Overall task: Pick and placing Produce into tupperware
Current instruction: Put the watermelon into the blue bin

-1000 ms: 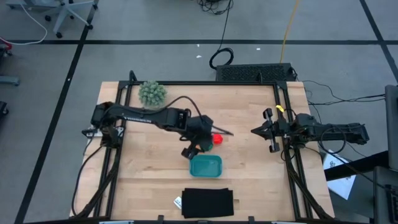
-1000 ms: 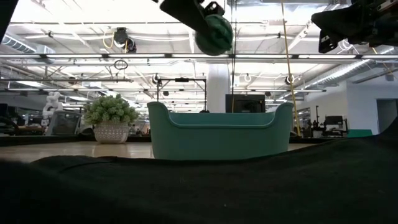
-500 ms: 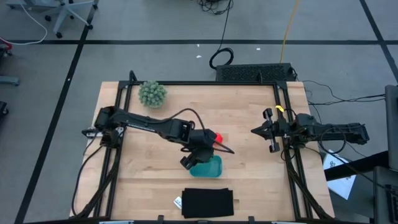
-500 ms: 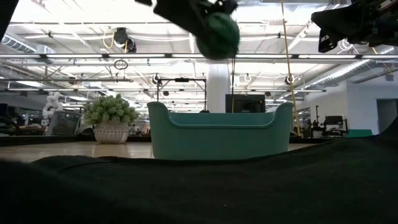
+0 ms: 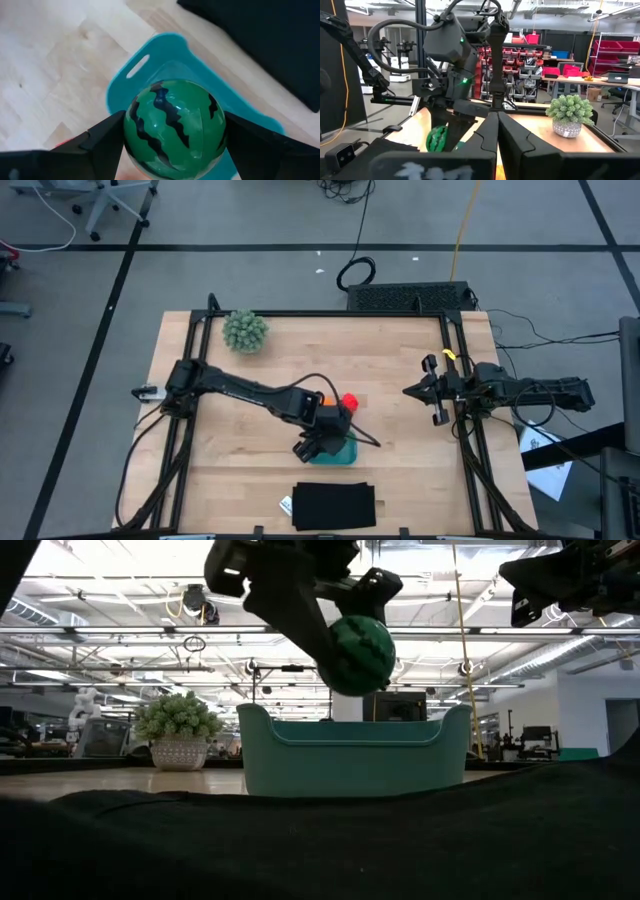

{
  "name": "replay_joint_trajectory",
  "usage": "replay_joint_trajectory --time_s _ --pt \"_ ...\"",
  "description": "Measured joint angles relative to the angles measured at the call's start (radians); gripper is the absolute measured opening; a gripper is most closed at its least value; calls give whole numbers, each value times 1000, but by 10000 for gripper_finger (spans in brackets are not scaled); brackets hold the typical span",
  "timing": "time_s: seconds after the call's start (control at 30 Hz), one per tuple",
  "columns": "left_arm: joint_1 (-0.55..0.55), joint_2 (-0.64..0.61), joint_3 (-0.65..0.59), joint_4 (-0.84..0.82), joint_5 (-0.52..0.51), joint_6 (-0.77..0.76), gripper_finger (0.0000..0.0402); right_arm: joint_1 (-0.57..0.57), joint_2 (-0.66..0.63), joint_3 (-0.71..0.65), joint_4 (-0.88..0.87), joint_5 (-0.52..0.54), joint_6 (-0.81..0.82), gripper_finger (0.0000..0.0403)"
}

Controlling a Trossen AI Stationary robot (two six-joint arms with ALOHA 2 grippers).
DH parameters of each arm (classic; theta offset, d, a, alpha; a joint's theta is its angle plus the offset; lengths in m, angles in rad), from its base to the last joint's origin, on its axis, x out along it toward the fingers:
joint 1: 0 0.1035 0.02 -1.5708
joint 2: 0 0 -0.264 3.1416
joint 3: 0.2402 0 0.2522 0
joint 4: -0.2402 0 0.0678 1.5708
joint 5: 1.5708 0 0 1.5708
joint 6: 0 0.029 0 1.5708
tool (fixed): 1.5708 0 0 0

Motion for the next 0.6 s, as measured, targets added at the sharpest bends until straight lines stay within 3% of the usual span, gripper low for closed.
replay_joint_trajectory --time_s 0.4,0.6 --pt "-19 0 0 -49 -31 186 301 0 0 0 0 0 2 0" --pt "-20 0 0 -49 19 227 301 0 2 0 -2 0 3 0"
